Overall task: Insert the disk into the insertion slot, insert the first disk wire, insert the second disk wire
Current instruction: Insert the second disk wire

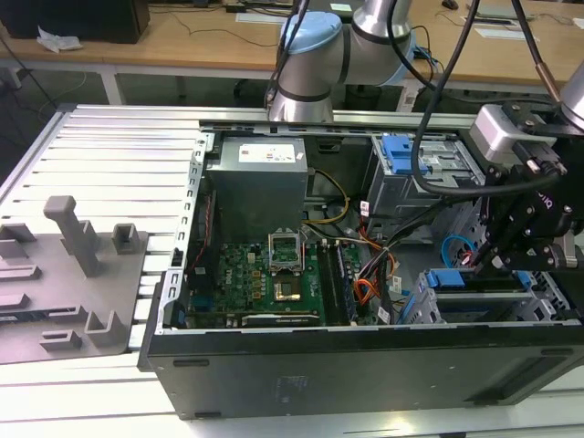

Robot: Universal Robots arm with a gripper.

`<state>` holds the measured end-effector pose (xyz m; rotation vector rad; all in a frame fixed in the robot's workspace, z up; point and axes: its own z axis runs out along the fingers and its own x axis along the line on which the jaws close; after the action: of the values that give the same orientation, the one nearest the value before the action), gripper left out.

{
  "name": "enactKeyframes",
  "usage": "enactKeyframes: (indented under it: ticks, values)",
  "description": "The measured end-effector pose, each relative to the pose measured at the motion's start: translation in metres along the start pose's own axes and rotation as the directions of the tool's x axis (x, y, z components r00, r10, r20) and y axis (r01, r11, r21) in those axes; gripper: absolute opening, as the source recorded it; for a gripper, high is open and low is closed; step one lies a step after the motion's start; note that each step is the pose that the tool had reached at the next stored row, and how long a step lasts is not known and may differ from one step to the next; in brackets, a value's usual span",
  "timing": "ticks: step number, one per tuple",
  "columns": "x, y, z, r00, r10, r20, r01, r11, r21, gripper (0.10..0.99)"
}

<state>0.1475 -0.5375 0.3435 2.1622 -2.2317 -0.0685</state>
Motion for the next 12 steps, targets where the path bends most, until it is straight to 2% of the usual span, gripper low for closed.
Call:
enactKeyframes:
  ticks: [2,12]
  values:
    - [-0.0001,0.0000,-0.0001,1.0000,0.000,0.0028,0.000,1.0000,0.000,0.161]
    - [0.0047,-0.0009,0.0014,1.0000,0.000,0.0024,0.000,1.0000,0.000,0.161]
